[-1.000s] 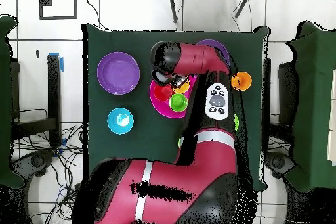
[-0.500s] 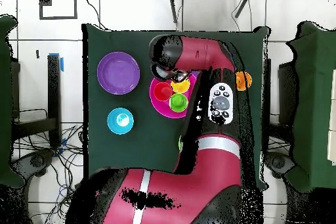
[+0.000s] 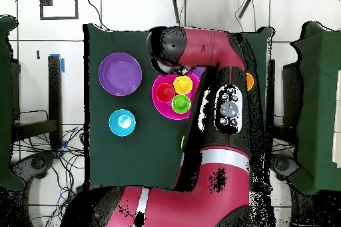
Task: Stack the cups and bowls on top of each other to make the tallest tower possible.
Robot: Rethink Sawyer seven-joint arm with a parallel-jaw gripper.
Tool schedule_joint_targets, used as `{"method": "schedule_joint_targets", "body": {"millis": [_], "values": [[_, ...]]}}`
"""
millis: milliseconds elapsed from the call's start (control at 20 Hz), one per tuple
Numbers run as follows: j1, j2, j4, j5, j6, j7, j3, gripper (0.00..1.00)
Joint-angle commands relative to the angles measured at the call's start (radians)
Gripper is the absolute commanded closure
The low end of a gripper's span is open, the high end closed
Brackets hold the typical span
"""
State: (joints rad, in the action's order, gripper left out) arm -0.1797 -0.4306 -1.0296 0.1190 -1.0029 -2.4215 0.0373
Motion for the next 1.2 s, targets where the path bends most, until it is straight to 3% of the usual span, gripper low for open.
{"method": "schedule_joint_targets", "body": {"millis": [50,350,650,900,1200], "values": [[0.022,0.058,0.043,0.111,0.109,0.223,-0.106,0.0],[0.006,0.124,0.123,0.113,0.141,0.255,-0.122,0.0],[0.018,0.139,0.275,0.127,-0.059,0.317,-0.112,0.0],[-0.021,0.242,0.494,0.139,-0.187,0.403,-0.154,0.0],[-0.018,0.351,0.712,0.162,-0.322,0.525,-0.201,0.0]]}}
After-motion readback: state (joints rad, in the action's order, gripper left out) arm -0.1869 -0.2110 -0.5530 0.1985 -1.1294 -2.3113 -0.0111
